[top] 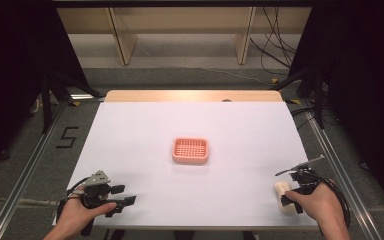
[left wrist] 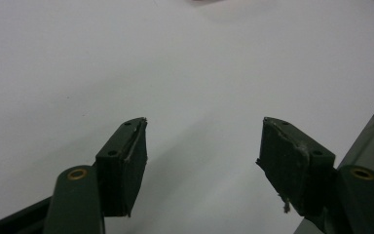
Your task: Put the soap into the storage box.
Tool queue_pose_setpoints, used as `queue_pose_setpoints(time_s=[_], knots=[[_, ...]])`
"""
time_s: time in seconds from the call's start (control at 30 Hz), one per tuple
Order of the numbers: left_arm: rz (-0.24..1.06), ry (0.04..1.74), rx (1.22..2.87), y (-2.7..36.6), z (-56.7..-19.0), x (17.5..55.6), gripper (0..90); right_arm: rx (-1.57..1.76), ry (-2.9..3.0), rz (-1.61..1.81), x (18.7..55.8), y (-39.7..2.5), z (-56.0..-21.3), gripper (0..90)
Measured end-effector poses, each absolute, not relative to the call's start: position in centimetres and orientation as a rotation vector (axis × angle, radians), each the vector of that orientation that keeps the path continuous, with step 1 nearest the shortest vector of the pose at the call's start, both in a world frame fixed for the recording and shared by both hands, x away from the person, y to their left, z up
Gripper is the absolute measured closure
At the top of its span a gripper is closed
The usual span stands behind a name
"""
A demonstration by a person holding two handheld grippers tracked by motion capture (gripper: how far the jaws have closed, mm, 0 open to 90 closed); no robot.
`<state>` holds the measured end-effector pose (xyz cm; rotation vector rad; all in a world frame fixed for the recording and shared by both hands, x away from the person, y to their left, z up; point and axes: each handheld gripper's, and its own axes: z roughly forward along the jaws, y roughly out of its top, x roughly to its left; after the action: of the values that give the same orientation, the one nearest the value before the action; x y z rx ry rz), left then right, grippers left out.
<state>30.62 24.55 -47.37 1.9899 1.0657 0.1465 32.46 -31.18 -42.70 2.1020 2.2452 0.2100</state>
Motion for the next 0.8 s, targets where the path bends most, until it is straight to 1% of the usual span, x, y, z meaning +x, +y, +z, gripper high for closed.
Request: queue_pose_setpoints(time_s=[0.2,0.23,0.5,0.63,0.77,0.8], knots=[[0.152,1.066,1.991,24.5,-47.4,30.5,33.9,2.084,2.259,0.213,32.4,-31.2,-42.8,33.5],[0.144,1.066,1.992,24.6,-47.4,30.5,33.9,2.120,2.247,0.191,32.6,-31.0,-42.9,33.3],[0.144,1.056,2.005,24.7,-47.4,30.6,33.9,2.091,2.277,0.189,33.8,-30.9,-43.0,32.7],[0.147,1.053,2.018,24.8,-47.4,30.6,33.9,2.098,2.291,0.165,34.6,-31.1,-43.1,34.6],[0.146,1.064,1.991,24.6,-47.4,30.6,33.9,2.096,2.282,0.139,35.3,-30.8,-43.4,35.5],[0.151,1.056,2.015,24.7,-47.3,30.6,33.9,2.141,2.271,0.144,35.3,-30.3,-43.4,35.4]])
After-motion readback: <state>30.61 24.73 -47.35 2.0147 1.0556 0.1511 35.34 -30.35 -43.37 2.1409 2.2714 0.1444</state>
